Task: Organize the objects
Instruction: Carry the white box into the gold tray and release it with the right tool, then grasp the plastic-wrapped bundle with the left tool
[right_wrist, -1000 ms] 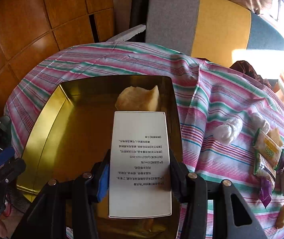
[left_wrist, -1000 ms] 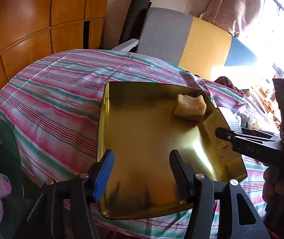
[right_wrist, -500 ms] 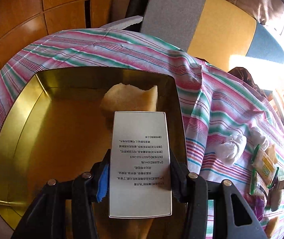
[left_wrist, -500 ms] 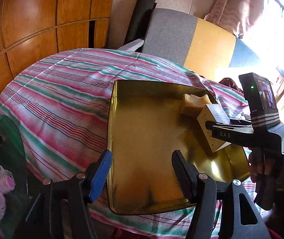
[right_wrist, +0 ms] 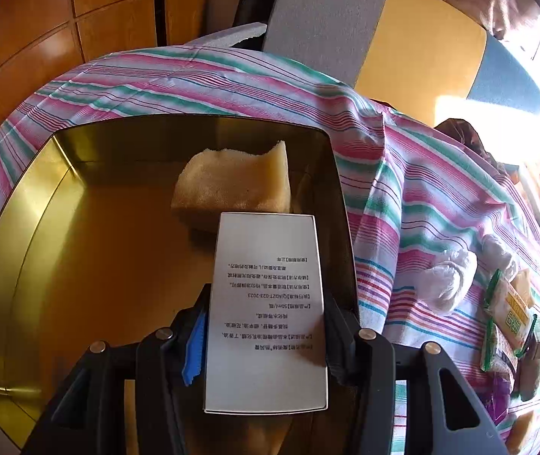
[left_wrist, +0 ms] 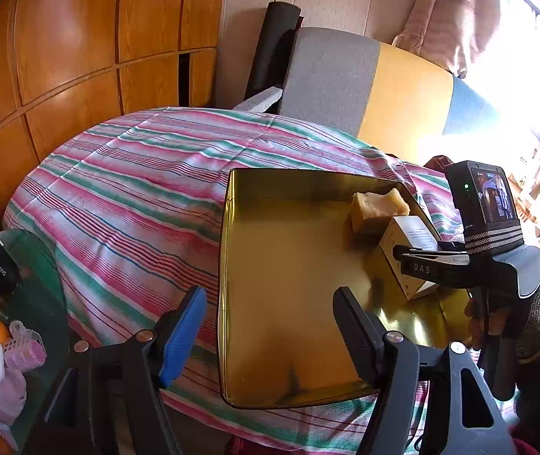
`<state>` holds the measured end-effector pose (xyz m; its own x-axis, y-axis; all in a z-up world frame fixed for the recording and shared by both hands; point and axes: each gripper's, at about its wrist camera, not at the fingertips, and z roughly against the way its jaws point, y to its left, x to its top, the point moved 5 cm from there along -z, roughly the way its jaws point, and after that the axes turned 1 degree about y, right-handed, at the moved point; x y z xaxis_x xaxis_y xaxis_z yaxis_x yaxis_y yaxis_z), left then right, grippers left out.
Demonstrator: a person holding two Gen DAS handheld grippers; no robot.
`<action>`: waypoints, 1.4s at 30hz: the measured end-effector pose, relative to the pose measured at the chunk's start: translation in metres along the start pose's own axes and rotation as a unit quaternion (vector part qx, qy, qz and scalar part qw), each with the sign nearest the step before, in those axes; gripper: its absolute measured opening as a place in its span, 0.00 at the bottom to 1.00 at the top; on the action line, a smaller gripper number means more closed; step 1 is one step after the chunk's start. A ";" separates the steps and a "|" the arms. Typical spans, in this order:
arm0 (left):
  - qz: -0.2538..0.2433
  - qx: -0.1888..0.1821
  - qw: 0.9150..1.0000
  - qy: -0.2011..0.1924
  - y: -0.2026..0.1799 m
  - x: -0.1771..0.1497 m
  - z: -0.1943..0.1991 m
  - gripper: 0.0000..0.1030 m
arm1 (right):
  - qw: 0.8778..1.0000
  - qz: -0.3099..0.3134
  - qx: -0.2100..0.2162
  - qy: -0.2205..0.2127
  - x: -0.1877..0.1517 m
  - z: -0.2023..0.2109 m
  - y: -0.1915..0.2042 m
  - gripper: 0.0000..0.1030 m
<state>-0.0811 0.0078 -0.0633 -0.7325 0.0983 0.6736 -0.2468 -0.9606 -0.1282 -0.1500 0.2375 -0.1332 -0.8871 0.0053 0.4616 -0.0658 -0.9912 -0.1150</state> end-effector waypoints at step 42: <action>-0.062 -0.007 0.998 0.000 -0.052 -0.005 0.006 0.80 | 0.989 -0.110 0.016 -0.102 -0.041 0.107 -0.109 0.70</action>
<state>-0.0610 0.0558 -0.0558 -0.6961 0.2166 0.6845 -0.3440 -0.9375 -0.0532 -0.0571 0.3315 -0.0453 -0.7427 0.1971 0.6400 -0.2293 -0.9728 0.0335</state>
